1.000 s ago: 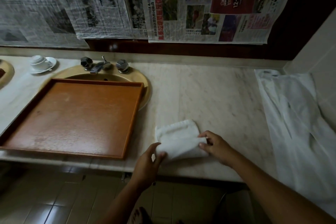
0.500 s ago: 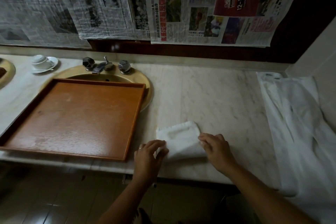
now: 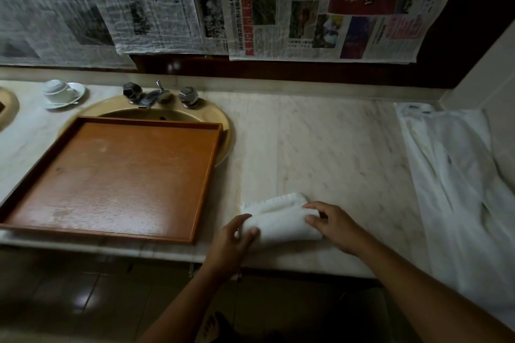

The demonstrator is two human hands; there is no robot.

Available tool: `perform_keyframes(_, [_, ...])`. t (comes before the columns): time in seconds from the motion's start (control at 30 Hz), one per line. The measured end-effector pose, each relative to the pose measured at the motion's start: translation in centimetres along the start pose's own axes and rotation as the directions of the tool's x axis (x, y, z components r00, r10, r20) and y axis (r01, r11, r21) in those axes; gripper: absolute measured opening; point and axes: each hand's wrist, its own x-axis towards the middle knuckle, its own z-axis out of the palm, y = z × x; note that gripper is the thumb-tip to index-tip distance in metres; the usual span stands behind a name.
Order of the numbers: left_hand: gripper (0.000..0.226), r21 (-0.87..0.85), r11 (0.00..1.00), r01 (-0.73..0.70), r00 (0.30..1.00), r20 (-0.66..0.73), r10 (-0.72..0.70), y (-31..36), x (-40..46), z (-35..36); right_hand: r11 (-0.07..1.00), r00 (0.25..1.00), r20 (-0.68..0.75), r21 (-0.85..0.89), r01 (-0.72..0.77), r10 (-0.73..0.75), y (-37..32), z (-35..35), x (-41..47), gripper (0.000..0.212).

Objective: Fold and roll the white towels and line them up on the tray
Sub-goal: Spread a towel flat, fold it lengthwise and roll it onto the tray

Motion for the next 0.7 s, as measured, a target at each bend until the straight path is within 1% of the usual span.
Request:
perform_keyframes(0.07, [0.029, -0.027, 0.999, 0.024, 0.999, 0.024, -0.023, 1.2, 0.9, -0.5, 0.999, 0.999, -0.001, -0.006, -0.040, 0.040, -0.4, -0.2, 0.8, 0.033])
perform_keyframes(0.1, [0.027, -0.029, 0.999, 0.032, 0.999, 0.027, -0.031, 1.3, 1.3, -0.7, 0.999, 0.999, -0.014, 0.000, -0.048, 0.048, -0.5, -0.3, 1.1, 0.032])
perform_keyframes(0.13, [0.030, -0.026, 0.999, 0.038, 0.999, 0.017, -0.038, 1.3, 1.5, -0.7, 0.999, 0.998, -0.048, -0.015, -0.037, 0.037, -0.6, -0.3, 1.2, 0.031])
perform_keyframes(0.2, [0.040, 0.025, 0.999, 0.036, 0.996, -0.084, -0.034, 0.9, 1.3, -0.5, 0.988, 0.978, -0.198, -0.152, 0.031, -0.061, -0.6, 0.2, 1.0, 0.023])
perform_keyframes(0.23, [0.040, 0.095, 0.996, 0.002, 0.988, -0.152, 0.012, 0.5, 1.2, -0.1, 0.964, 0.949, -0.277, -0.253, 0.076, -0.148, -0.6, 0.7, 0.8, 0.018])
perform_keyframes(0.27, [0.035, 0.174, 0.983, -0.051, 0.976, -0.198, 0.086, 0.2, 1.0, 0.4, 0.935, 0.918, -0.320, -0.334, 0.122, -0.235, -0.4, 1.3, 0.5, 0.018])
perform_keyframes(0.33, [0.029, 0.296, 0.944, -0.142, 0.947, -0.238, 0.217, 0.1, 0.5, 0.8, 0.886, 0.883, -0.328, -0.427, 0.179, -0.336, 0.1, 2.1, -0.4, 0.030])
perform_keyframes(0.4, [0.042, 0.418, 0.891, -0.178, 0.937, -0.205, 0.284, -0.1, 0.1, 0.6, 0.870, 0.893, -0.281, -0.451, 0.201, -0.352, 0.9, 2.2, -1.3, 0.038])
perform_keyframes(0.43, [0.050, 0.477, 0.858, -0.190, 0.939, -0.167, 0.300, -0.2, -0.2, 0.4, 0.883, 0.911, -0.248, -0.423, 0.205, -0.330, 1.2, 2.0, -1.8, 0.039])
perform_keyframes(0.47, [0.057, 0.514, 0.835, -0.197, 0.946, -0.122, 0.299, -0.5, -0.4, 0.1, 0.901, 0.930, -0.208, -0.380, 0.209, -0.304, 1.5, 1.8, -2.2, 0.044])
perform_keyframes(0.5, [0.061, 0.516, 0.830, -0.211, 0.953, -0.079, 0.292, -0.6, -0.6, -0.1, 0.918, 0.944, -0.176, -0.340, 0.206, -0.277, 1.9, 1.8, -2.6, 0.052])
perform_keyframes(0.53, [0.062, 0.487, 0.843, -0.227, 0.958, -0.045, 0.284, -0.7, -0.8, -0.1, 0.934, 0.954, -0.161, -0.298, 0.196, -0.251, 2.0, 1.9, -2.9, 0.057])
perform_keyframes(0.57, [0.060, 0.441, 0.864, -0.241, 0.961, -0.018, 0.277, -0.8, -1.1, -0.1, 0.955, 0.964, -0.161, -0.245, 0.167, -0.210, 2.1, 2.0, -3.0, 0.058])
perform_keyframes(0.63, [0.056, 0.319, 0.915, -0.245, 0.966, -0.001, 0.259, -0.8, -1.5, 0.0, 0.986, 0.976, -0.166, -0.117, 0.121, -0.139, 1.8, 1.9, -3.0, 0.051])
perform_keyframes(0.7, [0.055, 0.185, 0.966, -0.178, 0.983, -0.020, 0.185, -1.0, -1.5, 0.1, 0.997, 0.988, -0.128, -0.013, 0.082, -0.083, 1.2, 1.6, -3.0, 0.042])
